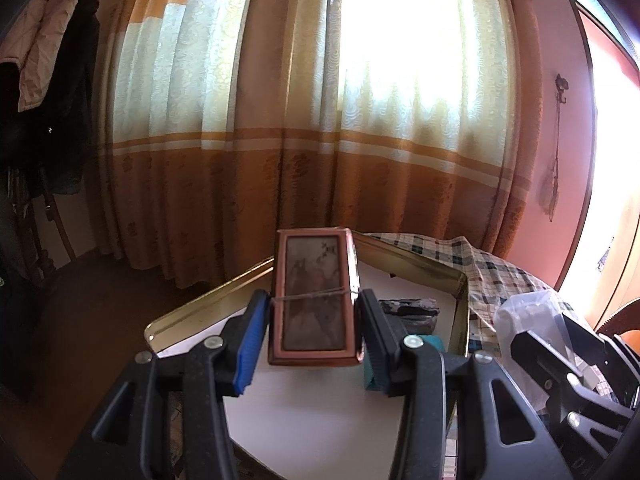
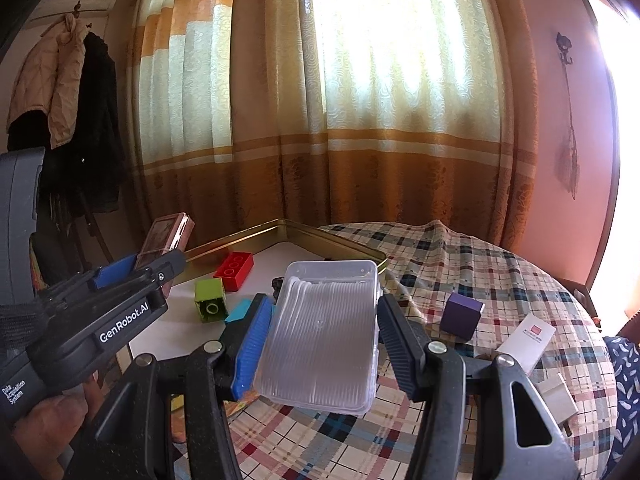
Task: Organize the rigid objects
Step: 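Carry the picture frame and plastic box with both grippers over the gold tray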
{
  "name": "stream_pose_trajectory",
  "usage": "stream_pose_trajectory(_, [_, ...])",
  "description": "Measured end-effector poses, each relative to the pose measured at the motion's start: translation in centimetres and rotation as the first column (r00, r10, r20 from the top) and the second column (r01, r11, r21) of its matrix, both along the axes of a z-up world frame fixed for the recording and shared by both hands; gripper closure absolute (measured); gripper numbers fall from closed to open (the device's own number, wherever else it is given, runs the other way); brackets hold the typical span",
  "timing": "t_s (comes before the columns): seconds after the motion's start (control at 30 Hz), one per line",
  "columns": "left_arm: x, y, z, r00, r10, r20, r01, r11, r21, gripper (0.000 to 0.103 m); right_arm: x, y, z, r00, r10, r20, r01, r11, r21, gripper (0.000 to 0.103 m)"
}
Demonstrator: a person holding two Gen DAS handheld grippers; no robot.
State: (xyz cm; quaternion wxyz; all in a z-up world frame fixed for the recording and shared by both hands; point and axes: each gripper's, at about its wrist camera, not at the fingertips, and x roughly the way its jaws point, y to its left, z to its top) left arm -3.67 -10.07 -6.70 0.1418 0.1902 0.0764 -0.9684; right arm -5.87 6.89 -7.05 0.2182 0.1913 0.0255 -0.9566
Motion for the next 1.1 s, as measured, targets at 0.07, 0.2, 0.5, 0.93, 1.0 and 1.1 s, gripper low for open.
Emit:
stream_pose_trajectory(0.07, [-0.1,-0.2,0.0,1.0,0.003,0.002,-0.003,1.0,0.002,0.057,0.0,-0.2,0.0,1.0,0.005,0.002,-0.005,1.0,0.001,0.045])
stream_pose_trajectory(0.2, [-0.2,-0.6,0.0,1.0,0.011,0.005,-0.011,1.0,0.007,0.058,-0.2,-0.6,0.0,1.0,0.018,0.011,-0.017,1.0,-0.002,0.045])
stream_pose_trajectory(0.5, [-0.4,-1.5,0.0,0.999,0.025,0.022,-0.025,1.0,0.015,0.058,-0.5,-2.0,0.1,0.999,0.039,0.015,-0.04,0.999,0.015,0.045])
stream_pose_trajectory(0.93, [-0.8,-2.9,-0.3,0.997,0.053,0.058,-0.054,0.998,0.018,0.057,-1.4,-3.1,-0.1,0.997,0.06,0.038,-0.061,0.998,0.021,0.045])
stream_pose_trajectory(1.0, [-0.9,-3.5,-0.4,0.996,0.062,0.064,-0.063,0.998,0.026,0.057,-1.6,-3.2,-0.1,0.997,0.063,0.04,-0.064,0.998,0.024,0.045])
stream_pose_trajectory(1.1, [-1.2,-3.9,-0.6,0.995,0.068,0.075,-0.07,0.997,0.03,0.057,-1.9,-3.5,-0.1,0.997,0.067,0.045,-0.068,0.997,0.026,0.045])
